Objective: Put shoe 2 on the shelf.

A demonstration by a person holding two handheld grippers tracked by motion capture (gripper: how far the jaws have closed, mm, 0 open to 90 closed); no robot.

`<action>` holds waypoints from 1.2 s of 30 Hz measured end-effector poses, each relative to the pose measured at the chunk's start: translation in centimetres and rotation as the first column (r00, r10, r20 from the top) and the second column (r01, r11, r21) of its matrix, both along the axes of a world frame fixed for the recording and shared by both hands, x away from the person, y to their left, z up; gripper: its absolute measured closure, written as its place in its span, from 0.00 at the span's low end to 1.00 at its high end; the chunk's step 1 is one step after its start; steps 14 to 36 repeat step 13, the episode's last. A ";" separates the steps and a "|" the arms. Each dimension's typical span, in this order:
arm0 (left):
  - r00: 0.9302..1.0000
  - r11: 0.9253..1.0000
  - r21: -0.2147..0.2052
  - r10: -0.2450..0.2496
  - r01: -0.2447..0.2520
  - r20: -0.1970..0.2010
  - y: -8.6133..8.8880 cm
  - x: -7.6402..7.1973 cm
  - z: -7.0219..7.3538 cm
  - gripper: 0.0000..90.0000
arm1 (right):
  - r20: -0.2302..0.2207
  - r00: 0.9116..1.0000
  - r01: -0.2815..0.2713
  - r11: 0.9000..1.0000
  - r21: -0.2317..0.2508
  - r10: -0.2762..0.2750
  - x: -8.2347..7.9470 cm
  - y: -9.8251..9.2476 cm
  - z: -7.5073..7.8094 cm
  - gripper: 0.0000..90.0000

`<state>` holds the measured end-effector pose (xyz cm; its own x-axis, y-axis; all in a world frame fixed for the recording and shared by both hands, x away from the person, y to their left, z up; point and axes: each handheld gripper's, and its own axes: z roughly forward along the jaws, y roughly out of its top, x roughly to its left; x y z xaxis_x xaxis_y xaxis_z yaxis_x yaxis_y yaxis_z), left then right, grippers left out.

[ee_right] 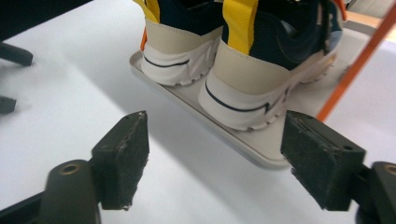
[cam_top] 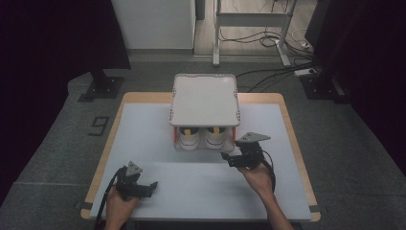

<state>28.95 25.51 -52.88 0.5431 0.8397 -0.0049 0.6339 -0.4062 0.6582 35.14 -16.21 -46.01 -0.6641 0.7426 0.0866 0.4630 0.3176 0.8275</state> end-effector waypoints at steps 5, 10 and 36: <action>1.000 1.000 -0.002 0.002 -0.002 0.001 0.0 0.0 0.0 0.00 | 0.016 1.000 0.017 0.999 -0.045 -0.016 -1.5 -1.7 -0.2 0.17; 1.000 1.000 -0.002 0.002 -0.002 0.001 0.0 0.0 0.0 0.00 | -0.014 0.997 0.070 0.994 -0.089 -0.071 -2.7 -4.1 -3.1 0.14; 1.000 1.000 -0.002 0.002 -0.002 0.000 0.0 0.0 0.0 0.00 | -0.030 0.994 0.105 0.989 -0.108 -0.109 -3.2 -5.3 -4.9 0.12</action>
